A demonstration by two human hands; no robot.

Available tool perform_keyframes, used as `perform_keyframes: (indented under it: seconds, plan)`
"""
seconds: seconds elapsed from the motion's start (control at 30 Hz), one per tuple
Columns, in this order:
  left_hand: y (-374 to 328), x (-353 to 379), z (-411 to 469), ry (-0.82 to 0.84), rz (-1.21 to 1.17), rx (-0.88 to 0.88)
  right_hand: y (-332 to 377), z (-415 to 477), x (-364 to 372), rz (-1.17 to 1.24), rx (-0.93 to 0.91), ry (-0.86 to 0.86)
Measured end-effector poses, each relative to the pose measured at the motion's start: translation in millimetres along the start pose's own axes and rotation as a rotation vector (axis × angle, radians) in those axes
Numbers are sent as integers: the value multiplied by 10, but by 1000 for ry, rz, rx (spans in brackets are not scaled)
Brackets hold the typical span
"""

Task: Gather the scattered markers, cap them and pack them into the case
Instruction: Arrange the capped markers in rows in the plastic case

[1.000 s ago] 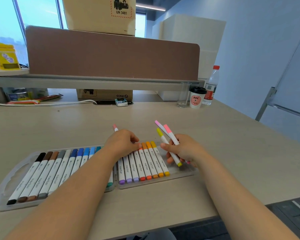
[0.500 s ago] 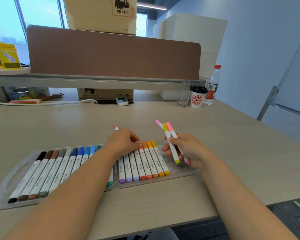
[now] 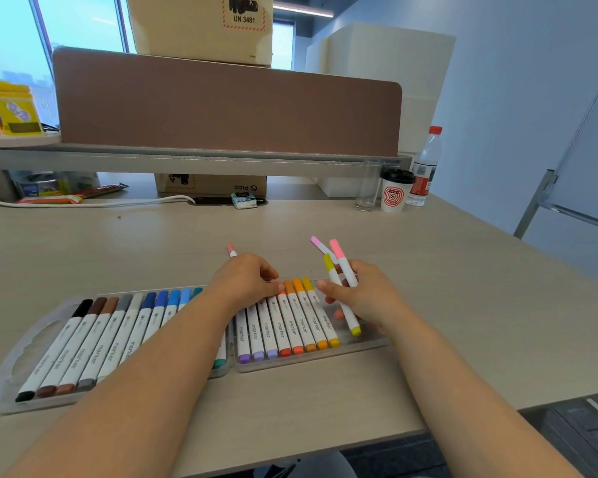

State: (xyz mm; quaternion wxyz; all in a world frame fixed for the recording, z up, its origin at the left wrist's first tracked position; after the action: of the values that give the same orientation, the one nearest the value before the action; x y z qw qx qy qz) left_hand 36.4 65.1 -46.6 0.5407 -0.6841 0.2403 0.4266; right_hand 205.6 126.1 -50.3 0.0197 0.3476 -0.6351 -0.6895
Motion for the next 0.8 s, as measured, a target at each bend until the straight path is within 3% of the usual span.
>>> perform_keyframes:
  seconds: [0.8]
  plan:
    - [-3, -7, -17, -8, -3, 13, -25, 103, 64, -316, -78, 12]
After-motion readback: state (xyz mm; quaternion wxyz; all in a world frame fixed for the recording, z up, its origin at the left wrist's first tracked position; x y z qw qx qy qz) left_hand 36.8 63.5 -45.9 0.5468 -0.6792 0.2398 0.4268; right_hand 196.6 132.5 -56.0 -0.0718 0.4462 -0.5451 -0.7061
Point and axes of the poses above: each hand's wrist, its own z-axis towards the middle knuckle, its own x-axis out of the palm, y = z × x, the point moved 7 cm from there along z, towards the middle knuckle, and after that the axes turned 3 degrees about y, right-handed, at the moved point
